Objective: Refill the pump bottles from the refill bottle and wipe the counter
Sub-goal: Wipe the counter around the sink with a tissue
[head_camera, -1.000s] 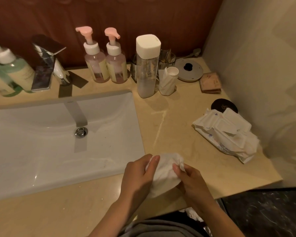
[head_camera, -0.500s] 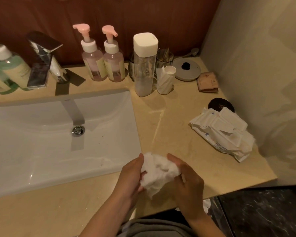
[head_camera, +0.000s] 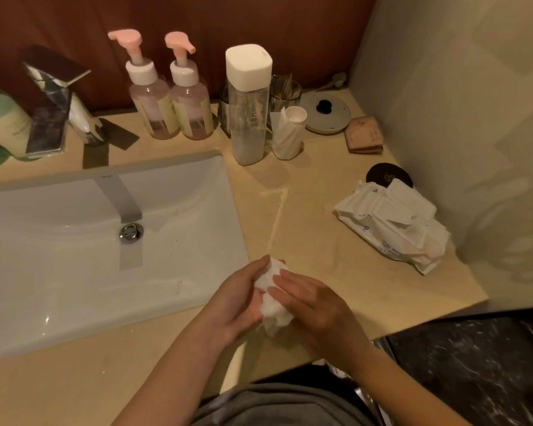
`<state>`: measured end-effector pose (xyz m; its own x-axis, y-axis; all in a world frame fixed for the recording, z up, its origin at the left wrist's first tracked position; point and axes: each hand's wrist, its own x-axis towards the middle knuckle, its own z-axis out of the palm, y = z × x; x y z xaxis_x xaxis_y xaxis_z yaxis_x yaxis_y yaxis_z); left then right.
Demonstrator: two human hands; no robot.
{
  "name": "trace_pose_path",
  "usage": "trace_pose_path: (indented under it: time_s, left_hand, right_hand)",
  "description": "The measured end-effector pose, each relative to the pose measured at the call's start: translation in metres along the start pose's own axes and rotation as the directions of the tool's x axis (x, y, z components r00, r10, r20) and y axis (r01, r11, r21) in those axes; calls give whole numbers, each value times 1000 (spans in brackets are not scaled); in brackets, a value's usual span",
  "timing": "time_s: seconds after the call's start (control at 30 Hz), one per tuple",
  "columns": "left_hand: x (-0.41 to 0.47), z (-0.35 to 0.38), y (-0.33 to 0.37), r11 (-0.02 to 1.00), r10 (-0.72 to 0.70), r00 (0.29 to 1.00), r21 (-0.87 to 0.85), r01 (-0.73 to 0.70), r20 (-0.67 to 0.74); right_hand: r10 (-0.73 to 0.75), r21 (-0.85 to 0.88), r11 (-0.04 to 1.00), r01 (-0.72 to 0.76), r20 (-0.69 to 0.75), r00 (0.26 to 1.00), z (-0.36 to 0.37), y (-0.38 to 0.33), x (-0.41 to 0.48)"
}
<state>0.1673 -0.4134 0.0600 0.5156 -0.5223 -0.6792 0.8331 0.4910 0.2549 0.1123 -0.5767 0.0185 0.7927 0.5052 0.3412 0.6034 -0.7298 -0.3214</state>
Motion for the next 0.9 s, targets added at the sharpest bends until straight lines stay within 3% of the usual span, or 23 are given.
trace_pose_path:
  time_s: [0.07,0.13,0.23,0.33,0.4,0.6,0.77,0.9]
  left_hand:
    - [3,11,10,990,44,998,132,-49,36]
    - [6,21,18,938,180,983,296,-179,26]
    - [6,27,27,712,417,909,615,-338,17]
    - [0,18,30,645,497,868,664,-379,13]
    - [-4,8,27,640,520,854,674,-369,-26]
    - [-14,-25,14,669,526,841,672,-317,-128]
    - [-22,-29,6,707,513,843,636,-309,-162]
    - [-28,-25,4,681,538,830,656,-325,-147]
  right_hand:
    - [14,6,1000,-14,7,1000,-5,14,10]
    - [59,-8,998,-59,-15,998,-10,27,20]
    - [200,-103,970,-221,-180,963,-14,49,25]
    - [423,-173,860,-481,-288,859,-10,62,26]
    - [483,-216,816,-537,-257,837,0,57,24]
    - [486,-288,812,-508,-149,861,16,26,13]
    - [251,-238,948,-211,153,956,18,21,-4]
    - [130,-205,977,-57,363,923,-8,52,10]
